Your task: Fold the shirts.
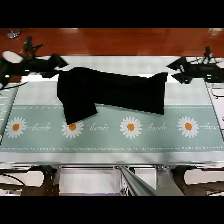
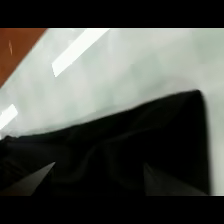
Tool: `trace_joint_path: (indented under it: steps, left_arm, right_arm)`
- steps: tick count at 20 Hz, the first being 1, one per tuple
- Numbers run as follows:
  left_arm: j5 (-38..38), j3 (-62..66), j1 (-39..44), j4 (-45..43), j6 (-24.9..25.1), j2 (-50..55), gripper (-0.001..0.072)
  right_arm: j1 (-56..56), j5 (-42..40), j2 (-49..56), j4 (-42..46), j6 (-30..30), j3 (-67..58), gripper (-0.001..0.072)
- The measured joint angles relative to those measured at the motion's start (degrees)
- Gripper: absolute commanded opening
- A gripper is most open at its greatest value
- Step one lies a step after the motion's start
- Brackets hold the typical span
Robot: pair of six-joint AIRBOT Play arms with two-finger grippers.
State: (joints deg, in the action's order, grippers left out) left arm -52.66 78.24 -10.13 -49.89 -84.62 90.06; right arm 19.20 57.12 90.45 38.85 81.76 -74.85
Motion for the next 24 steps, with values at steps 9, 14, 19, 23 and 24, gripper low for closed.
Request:
trace_joint_path:
  steps: [9, 14, 19, 23, 24]
  left_arm:
    - [-14.51, -12.15, -14.34, 3.08, 5.01, 0.55, 0.0702]
    - [-8.13, -15.5, -10.4, 7.69, 7.02, 1.44, 0.07]
    - [-4.42, -16.11, -5.86, 9.46, 7.52, 3.21, 0.0698]
    - [-3.85, -16.28, -3.87, 9.14, 7.91, 4.52, 0.0022]
    - [-4.09, -16.13, -3.69, 9.49, 8.74, 4.59, 0.0022]
  right_arm:
    - [11.21, 12.66, -11.28, 21.35, -0.11, 15.82, 0.0622]
    - [8.41, 11.85, -12.81, 21.22, -0.68, 22.64, 0.0622]
    - [5.29, 10.64, -13.09, 20.98, -0.76, 24.22, 0.0622]
    - [3.08, 9.99, -13.14, 20.72, -0.72, 24.52, 0.0622]
    - [2.67, 9.64, -13.14, 20.39, -0.7, 24.52, 0.0622]
